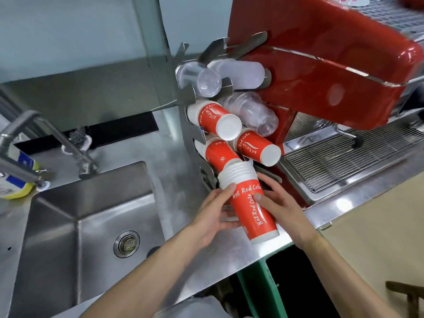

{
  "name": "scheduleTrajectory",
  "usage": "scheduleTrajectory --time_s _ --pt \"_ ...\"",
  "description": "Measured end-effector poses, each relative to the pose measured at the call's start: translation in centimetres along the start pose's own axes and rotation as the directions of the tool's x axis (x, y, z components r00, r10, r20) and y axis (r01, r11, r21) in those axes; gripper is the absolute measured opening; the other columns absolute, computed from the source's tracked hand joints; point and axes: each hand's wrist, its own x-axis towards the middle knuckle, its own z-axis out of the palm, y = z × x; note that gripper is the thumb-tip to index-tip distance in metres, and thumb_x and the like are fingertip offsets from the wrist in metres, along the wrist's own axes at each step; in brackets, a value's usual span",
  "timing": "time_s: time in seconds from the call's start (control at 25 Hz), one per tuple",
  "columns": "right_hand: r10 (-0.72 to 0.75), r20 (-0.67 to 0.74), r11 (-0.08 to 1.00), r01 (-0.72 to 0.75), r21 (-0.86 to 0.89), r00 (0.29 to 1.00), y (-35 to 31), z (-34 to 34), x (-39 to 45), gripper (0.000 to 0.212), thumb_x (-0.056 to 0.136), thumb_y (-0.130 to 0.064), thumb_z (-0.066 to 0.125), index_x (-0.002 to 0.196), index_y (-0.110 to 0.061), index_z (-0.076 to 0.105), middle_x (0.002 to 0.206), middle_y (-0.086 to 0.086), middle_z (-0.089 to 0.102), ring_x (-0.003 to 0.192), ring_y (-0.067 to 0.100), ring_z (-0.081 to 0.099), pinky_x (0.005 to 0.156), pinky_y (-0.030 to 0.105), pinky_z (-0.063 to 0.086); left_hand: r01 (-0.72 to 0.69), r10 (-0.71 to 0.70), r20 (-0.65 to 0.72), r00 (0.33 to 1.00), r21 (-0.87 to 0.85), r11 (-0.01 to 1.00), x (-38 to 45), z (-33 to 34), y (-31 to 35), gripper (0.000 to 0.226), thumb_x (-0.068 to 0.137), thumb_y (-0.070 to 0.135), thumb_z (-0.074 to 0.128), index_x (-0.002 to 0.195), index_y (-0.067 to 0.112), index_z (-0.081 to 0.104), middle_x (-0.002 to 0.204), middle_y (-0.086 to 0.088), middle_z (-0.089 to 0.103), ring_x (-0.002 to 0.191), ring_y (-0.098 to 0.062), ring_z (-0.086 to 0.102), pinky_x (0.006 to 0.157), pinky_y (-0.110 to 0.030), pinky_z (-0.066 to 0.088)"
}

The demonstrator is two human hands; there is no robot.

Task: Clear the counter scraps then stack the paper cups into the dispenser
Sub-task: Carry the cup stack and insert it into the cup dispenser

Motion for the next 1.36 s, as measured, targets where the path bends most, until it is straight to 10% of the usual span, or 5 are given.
scheduleTrajectory --time_s 0.48,0.76,0.92,1.08,1.36 --pt "-0.024 0.048 0.999 0.025 -0.027 0.999 -3.9 -0.8 1.1 0.064 0.070 -0.027 0.088 0.128 -0.035 0.061 0.124 -0.011 0.067 0.103 0.006 0.069 0.069 0.017 0.056 0.065 -0.078 -0.064 0.995 -0.185 0.981 1.6 1.4 2.1 0.076 0.066 0.063 0.075 0.124 0.016 0.060 0.111 -0.014 0.074 0.085 -0.026 0.078 0.061 -0.036 0.061" --pt "-0.099 0.174 0.946 0.147 -0.290 0.980 -5.3 -0.7 1.0 0.074 0.073 -0.010 0.088 0.131 -0.043 0.056 0.148 -0.007 0.044 0.125 0.008 0.054 0.099 0.033 0.052 0.038 -0.054 -0.105 0.993 -0.147 0.988 2.0 1.5 3.2 0.058 0.085 0.059 0.066 0.121 0.014 0.063 0.109 -0.013 0.075 0.089 -0.028 0.077 0.063 -0.037 0.062" --pt "-0.195 0.131 0.925 0.227 -0.305 0.972 -4.7 -0.1 1.7 0.065 0.075 -0.022 0.086 0.130 -0.043 0.058 0.147 -0.012 0.046 0.131 0.005 0.049 0.110 0.042 0.044 -0.043 0.073 -0.140 0.987 0.207 0.977 1.2 0.7 3.7 0.060 0.084 0.069 0.056 0.116 0.019 0.064 0.101 -0.004 0.076 0.080 -0.022 0.078 0.059 -0.035 0.061" --pt "-0.229 0.107 0.915 0.251 -0.317 0.968 -4.2 0.5 2.2 0.063 0.074 -0.031 0.084 0.131 -0.038 0.059 0.145 -0.014 0.048 0.133 0.007 0.049 0.111 0.045 0.043 -0.223 0.394 -0.166 0.904 0.602 0.766 0.5 -1.2 3.6 0.047 0.083 0.070 0.056 0.104 0.029 0.062 0.093 0.011 0.070 0.082 -0.007 0.070 0.072 -0.036 0.063" --pt "-0.317 0.046 0.904 0.317 -0.287 0.947 -3.6 1.1 3.1 0.054 0.080 -0.038 0.078 0.131 -0.033 0.060 0.136 -0.024 0.054 0.129 0.005 0.052 0.107 0.038 0.047 -0.502 0.682 0.166 0.712 0.799 0.330 -0.2 -1.5 3.6 0.046 0.088 0.057 0.060 0.124 0.032 0.050 0.128 0.016 0.042 0.109 0.003 0.054 0.078 -0.020 0.054"
